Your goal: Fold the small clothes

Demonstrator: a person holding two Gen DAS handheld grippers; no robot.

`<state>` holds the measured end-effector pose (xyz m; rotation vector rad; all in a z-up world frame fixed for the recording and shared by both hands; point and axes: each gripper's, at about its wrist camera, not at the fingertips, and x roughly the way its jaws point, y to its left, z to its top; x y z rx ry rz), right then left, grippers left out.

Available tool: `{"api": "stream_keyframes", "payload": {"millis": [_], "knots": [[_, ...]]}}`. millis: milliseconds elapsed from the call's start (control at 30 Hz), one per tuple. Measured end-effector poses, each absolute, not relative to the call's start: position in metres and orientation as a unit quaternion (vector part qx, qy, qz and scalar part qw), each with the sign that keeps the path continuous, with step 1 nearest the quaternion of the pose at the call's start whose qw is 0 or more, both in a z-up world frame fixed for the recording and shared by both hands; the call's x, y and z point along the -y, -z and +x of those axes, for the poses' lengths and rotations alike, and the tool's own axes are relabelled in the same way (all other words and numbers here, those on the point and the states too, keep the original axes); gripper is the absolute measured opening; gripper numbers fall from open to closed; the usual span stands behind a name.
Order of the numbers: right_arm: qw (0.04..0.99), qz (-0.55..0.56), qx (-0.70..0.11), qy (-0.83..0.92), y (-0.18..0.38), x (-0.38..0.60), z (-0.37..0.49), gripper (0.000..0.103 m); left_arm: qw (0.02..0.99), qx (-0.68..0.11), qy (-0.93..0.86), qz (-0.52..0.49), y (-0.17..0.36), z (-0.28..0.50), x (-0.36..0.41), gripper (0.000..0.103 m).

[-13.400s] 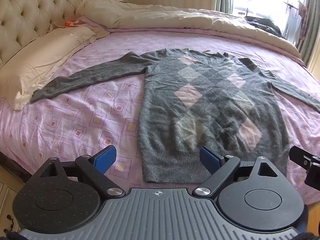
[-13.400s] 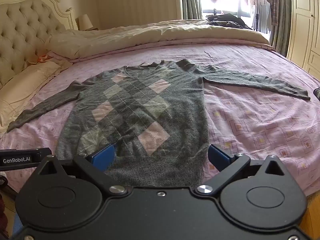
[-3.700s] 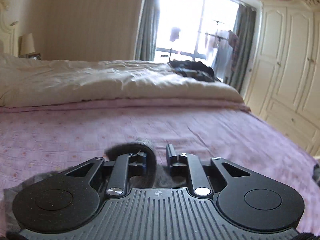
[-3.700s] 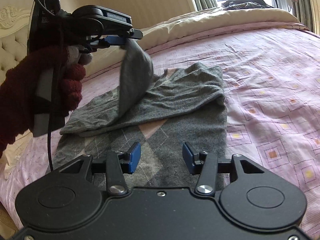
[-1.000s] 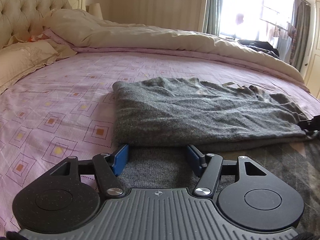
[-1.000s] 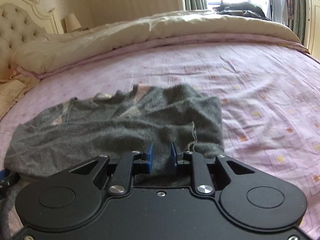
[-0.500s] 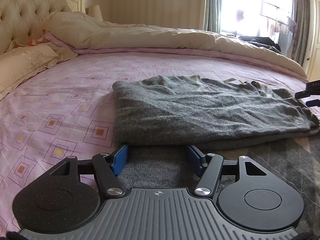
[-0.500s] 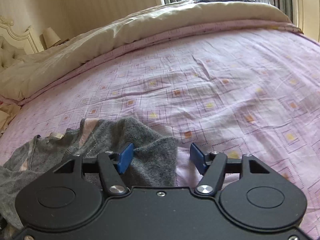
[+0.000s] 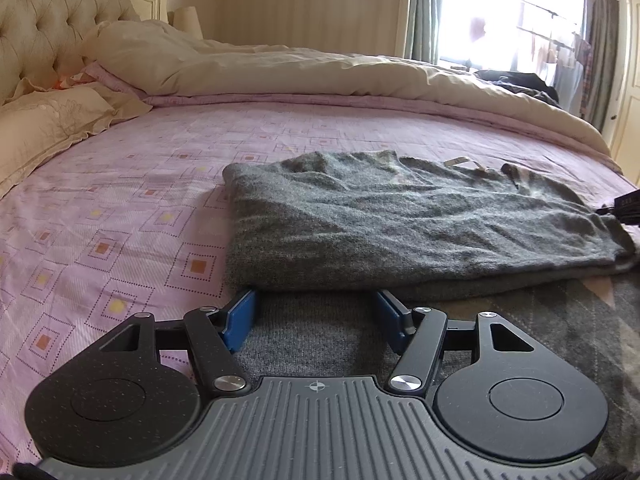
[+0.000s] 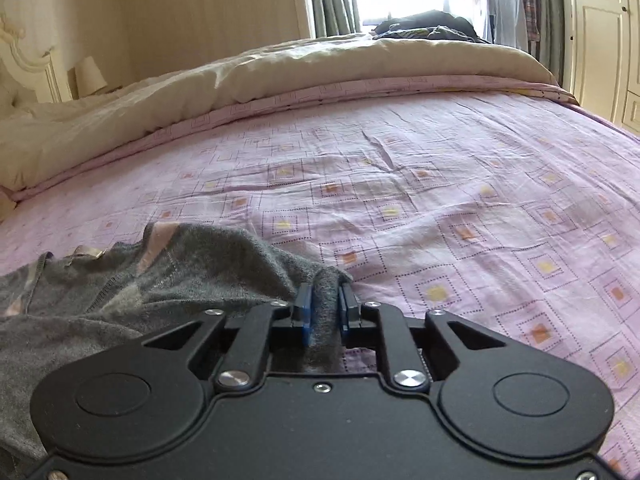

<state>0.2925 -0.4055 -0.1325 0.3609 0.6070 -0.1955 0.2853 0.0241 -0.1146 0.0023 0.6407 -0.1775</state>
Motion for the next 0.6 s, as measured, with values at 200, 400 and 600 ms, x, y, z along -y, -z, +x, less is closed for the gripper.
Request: {"api": "stream_keyframes", "payload": {"millis": [200,400,600], "knots": [[0.924,0.257,-0.274,0.073,0.139,0.426,0.285,0.031,0.957,-0.274,0.093,-0.019,0.070,0.275,-0.042,0.061],[0.936,0.165,-0.296,0.097,0.133,0.399,0.296,0.037,0.959,-0.271,0.086,-0.006,0.041,0.344,-0.035,0.062],[0.938,0.136,-0.302,0.105,0.133,0.392,0.299,0.038,0.943,-0.322,0.077,0.038,0.057,0.420,-0.003,0.061]]}}
